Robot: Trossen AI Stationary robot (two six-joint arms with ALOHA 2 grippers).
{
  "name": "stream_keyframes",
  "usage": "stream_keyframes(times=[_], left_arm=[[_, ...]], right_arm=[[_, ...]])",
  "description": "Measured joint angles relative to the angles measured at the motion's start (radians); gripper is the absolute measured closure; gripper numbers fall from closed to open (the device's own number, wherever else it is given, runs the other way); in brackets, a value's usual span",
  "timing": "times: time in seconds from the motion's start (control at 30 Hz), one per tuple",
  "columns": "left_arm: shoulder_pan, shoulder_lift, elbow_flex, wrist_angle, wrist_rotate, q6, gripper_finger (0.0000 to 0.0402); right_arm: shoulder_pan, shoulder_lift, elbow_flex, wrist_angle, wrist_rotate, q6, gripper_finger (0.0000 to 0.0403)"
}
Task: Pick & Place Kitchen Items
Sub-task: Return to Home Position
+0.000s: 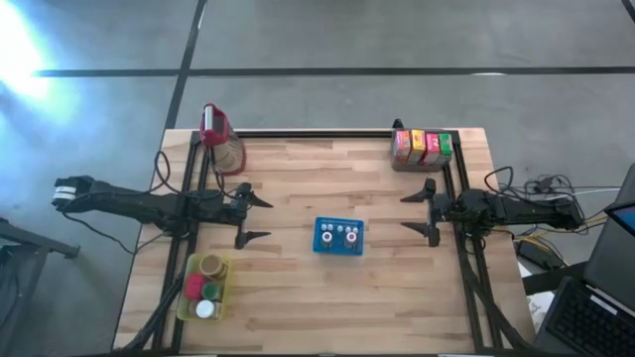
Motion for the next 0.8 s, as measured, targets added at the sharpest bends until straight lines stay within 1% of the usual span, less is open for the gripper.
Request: stream_keyframes(times=[0.27,0.37,0.67,0.8], left_arm=[[0.000,-0.026,0.000,-0.002,0.000,0.000,0.0012],[0.000,-0.070,0.000,-0.004,0.000,0.000,0.0012],[0.000,-0.254,-0.004,-0.005,0.000,0.000,0.0012],[0.000,-0.345,-0.035,-0.008,0.000,0.003,0.0012]], right_arm=[[0.000,0.001,0.000,0.000,0.000,0.000,0.0044],[0.000,0.001,0.000,0.000,0.000,0.002,0.0042],[0.000,0.001,0.000,0.000,0.001,0.003,0.0063],[0.000,0.001,0.000,0.000,0.001,0.002,0.0076]])
